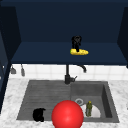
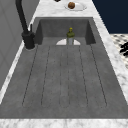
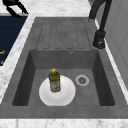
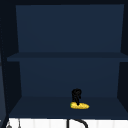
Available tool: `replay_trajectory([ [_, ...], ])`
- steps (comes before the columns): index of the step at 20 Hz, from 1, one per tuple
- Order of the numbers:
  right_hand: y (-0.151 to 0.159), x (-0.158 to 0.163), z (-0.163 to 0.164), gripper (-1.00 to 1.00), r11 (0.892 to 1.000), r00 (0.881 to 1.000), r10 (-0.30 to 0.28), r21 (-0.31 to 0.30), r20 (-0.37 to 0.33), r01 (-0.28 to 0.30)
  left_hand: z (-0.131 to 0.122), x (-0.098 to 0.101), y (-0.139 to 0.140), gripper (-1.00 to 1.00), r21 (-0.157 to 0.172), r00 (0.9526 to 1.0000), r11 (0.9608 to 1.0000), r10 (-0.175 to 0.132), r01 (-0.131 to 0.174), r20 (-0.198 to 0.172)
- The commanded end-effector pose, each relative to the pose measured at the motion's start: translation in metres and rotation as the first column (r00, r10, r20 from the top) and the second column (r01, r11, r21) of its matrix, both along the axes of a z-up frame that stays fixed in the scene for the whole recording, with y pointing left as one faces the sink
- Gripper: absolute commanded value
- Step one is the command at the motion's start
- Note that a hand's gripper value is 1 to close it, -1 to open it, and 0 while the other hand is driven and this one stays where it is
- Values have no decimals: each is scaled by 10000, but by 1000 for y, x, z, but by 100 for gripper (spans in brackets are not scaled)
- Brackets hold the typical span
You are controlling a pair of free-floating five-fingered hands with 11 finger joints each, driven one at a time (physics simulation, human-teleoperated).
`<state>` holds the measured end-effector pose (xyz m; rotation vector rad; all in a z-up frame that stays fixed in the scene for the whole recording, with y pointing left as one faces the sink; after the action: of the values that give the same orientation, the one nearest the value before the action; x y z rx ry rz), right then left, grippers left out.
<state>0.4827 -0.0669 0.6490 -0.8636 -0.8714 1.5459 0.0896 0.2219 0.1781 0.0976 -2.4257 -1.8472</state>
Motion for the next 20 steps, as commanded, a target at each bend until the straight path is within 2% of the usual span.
replay_trajectory([
  [1,-1,31,-20,100,9991,9992,-74,-407,394,90,0,0,0,0,0,10000,10000,0,0,0],
  [3,3,46,-29,100,9999,9999,-151,-86,-23,150,0,0,0,0,0,10000,10000,0,0,0],
  [5,9,62,-26,100,9995,9968,-140,-286,-785,118,0,0,0,0,0,10000,10000,0,0,0],
  [7,10,72,-16,100,9988,9828,-467,-258,-1786,428,0,0,0,0,0,10000,10000,0,0,0],
  [8,9,71,-6,100,9980,9686,-621,-84,-2408,619,0,0,0,0,0,10000,10000,0,0,0],
  [9,5,74,0,100,9976,9597,-653,46,-2734,692,0,0,0,0,0,10000,10000,0,0,0],
  [10,3,74,11,-100,9972,9488,-581,273,-3104,700,0,0,0,0,0,10000,10000,0,0,0],
  [11,3,73,21,-100,9964,9369,-554,415,-3453,742,0,0,0,0,0,10000,10000,0,0,0],
  [14,-1,70,39,-100,9966,9345,-290,615,-3549,543,0,0,0,0,0,10000,10000,0,0,0],
  [17,-11,52,59,-100,9970,9497,-302,579,-3117,507,0,0,0,0,0,10000,10000,0,0,0],
  [18,-13,49,65,-100,9974,9599,-383,480,-2777,537,0,0,0,0,0,10000,10000,0,0,0],
  [20,-16,44,73,-100,9973,9722,-440,466,-2298,562,0,0,0,0,0,10000,10000,0,0,0],
])
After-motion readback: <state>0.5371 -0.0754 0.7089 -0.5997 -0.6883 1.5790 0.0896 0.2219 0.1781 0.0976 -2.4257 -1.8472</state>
